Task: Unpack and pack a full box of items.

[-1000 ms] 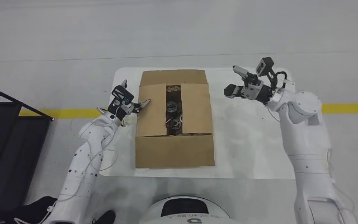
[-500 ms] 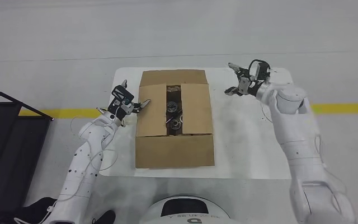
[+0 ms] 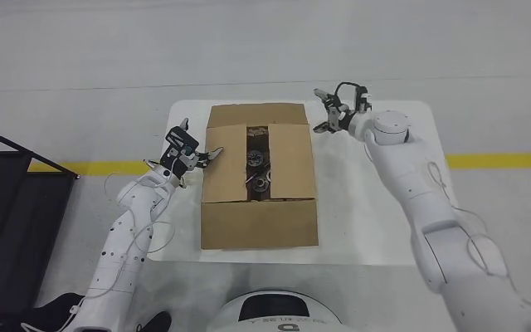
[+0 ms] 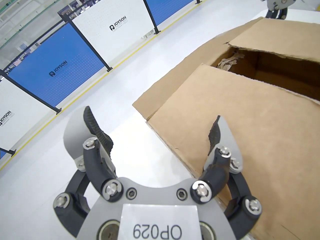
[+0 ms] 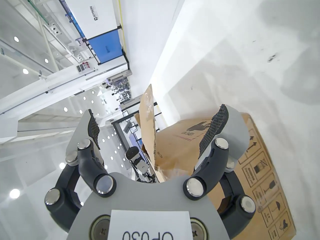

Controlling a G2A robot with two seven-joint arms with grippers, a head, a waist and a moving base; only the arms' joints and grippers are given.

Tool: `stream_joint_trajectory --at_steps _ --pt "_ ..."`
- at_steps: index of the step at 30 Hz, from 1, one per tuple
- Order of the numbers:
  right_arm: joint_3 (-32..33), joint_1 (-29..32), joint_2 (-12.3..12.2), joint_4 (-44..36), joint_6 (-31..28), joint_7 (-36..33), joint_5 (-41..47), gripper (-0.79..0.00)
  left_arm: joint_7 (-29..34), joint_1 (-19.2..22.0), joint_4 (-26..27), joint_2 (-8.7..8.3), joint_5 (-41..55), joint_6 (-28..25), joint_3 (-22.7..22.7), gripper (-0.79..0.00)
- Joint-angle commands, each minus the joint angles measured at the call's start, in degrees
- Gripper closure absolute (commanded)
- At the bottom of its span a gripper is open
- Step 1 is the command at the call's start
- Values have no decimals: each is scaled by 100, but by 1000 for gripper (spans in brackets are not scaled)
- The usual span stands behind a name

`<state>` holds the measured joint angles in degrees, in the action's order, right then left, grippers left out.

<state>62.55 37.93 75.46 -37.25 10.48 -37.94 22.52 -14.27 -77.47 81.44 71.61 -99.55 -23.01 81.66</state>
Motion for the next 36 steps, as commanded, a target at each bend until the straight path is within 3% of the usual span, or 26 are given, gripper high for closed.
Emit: stream_joint_trajectory --at_steps 1,7,11,18,22,27,36 --pt "-80 -92 87 199 -302 -25 140 -785 -4 -13 27 1 19 18 -6 -785" --pt "-39 -295 268 708 -1147 -367 788 -785 -161 -216 350 -38 152 90 138 -785" --pt "161 -399 304 1000 -1450 -1114 1386 -785 -304 -378 552 -91 150 66 349 -785" --pt "298 -511 305 1314 -1492 -2409 1776 -785 -649 -716 863 -164 374 57 745 -785" --pt "221 -620 268 1457 -1412 -2897 1490 -785 -1050 -888 906 -223 379 -446 826 -785" --pt "-123 -761 267 1494 -1199 -3180 686 -785 -1316 -740 483 -245 834 -1031 756 -785" --pt "-159 -773 244 1444 -1357 -3274 469 -785 -382 -319 188 -183 1571 -587 538 -785"
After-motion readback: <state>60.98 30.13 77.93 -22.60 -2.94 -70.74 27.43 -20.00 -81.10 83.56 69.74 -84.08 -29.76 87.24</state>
